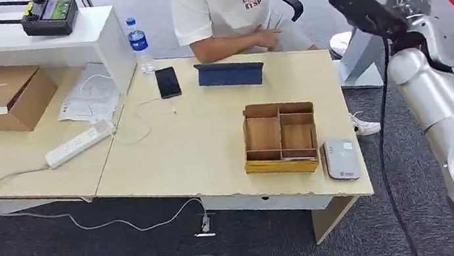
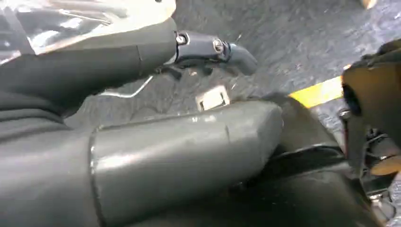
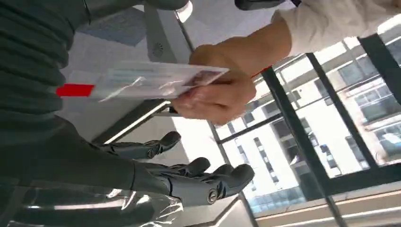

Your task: Pass the card to the sensor for recognition and then transmit it.

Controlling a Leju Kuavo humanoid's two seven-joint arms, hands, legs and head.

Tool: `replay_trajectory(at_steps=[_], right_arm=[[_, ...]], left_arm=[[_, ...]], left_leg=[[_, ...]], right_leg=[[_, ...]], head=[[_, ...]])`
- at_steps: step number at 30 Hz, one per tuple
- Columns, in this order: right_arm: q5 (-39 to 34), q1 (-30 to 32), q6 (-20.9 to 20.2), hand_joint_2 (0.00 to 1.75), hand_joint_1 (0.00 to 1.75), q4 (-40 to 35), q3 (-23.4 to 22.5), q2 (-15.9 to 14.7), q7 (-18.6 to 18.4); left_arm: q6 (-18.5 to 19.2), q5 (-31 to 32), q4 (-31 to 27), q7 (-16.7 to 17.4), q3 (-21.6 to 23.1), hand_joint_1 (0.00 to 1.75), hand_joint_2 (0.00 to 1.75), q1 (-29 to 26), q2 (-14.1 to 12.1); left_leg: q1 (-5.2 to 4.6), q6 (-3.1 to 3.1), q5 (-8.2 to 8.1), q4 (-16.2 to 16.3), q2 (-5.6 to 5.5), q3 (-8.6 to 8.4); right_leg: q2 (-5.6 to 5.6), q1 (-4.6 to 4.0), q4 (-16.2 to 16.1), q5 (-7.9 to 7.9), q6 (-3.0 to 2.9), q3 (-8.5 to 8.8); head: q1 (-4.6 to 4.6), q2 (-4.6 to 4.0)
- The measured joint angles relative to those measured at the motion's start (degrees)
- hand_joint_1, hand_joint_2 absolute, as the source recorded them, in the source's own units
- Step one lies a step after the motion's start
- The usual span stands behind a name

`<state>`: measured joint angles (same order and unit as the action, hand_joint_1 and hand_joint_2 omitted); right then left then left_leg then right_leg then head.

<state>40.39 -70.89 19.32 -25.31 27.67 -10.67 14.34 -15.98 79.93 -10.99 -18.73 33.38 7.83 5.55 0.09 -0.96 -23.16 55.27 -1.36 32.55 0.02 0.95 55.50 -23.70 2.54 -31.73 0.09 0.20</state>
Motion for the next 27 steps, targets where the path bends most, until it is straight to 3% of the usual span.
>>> replay_trajectory(at_steps=[8,21,22,23,27], right_arm=[[-0.26,-0.98,0.09,1.75,0.0,3.25,2.53,1.16,0.66],[-0.42,-1.46,0.22,1.75,0.02,5.66,3.87,2.25,1.0],[-0.42,-1.46,0.22,1.75,0.66,5.7,3.93,2.36,1.09],[-0.48,-1.48,0.2,1.75,1.75,5.88,4.0,2.4,1.18],[-0.61,-1.5,-0.02,1.75,1.75,6.2,4.19,2.71,1.44]], left_arm=[[-0.24,-0.07,-0.61,0.15,6.94,0.0,0.0,1.36,-0.33],[-0.02,-0.24,-1.01,0.68,9.85,0.0,0.0,1.98,-0.55],[-0.02,-0.28,-1.0,0.7,9.94,0.0,0.0,1.98,-0.55],[-0.02,-0.31,-1.03,0.74,10.03,0.0,0.0,2.0,-0.55],[-0.02,-0.37,-1.07,1.03,10.14,0.0,0.0,2.0,-0.57]], left_leg=[[-0.01,0.01,0.03,0.0,-0.04,0.13],[0.01,0.01,0.03,-0.01,-0.05,0.13],[0.01,0.01,0.04,0.0,-0.05,0.13],[0.01,0.01,0.04,0.0,-0.06,0.14],[0.01,0.01,0.04,0.0,-0.06,0.13]], right_leg=[[-0.12,0.0,0.01,0.03,-0.01,-0.05],[-0.12,-0.01,0.01,0.03,-0.01,-0.05],[-0.12,-0.01,0.01,0.03,-0.01,-0.05],[-0.12,-0.01,0.01,0.03,-0.01,-0.05],[-0.12,-0.01,0.01,0.03,-0.01,-0.06]], head=[[0.0,0.0],[-0.02,-0.02],[0.0,0.0],[0.0,0.0],[0.0,0.0]])
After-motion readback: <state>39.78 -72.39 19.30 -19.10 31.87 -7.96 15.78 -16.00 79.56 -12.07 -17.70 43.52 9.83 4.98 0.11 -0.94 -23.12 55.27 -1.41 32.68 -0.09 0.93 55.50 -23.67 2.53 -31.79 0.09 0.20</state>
